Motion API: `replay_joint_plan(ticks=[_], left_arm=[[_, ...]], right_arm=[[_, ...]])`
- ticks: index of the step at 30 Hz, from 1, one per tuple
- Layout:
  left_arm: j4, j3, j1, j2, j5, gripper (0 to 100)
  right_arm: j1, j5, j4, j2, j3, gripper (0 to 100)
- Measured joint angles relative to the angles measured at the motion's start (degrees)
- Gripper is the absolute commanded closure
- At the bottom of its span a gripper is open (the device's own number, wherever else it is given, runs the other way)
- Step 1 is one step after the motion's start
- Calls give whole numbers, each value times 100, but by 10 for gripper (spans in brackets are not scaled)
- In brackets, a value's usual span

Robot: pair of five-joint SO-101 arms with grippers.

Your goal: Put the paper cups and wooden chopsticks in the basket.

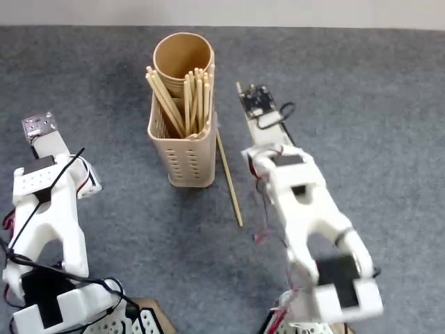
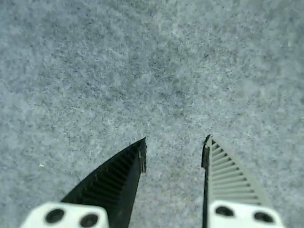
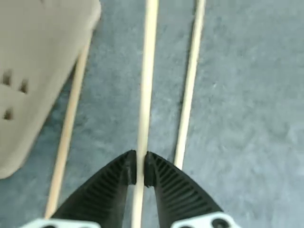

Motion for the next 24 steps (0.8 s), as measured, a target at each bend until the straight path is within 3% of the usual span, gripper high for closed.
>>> replay_joint_plan(ticks=[8,14,24], left_arm=[[0,0,0,0,0,789],[0,0,9,0,0,789],[0,0,97,0,0,789]], right_arm=[[158,62,202,879,-1213,988],[800,88,202,914,-1240,849],[536,299,202,1143,-1266,850]])
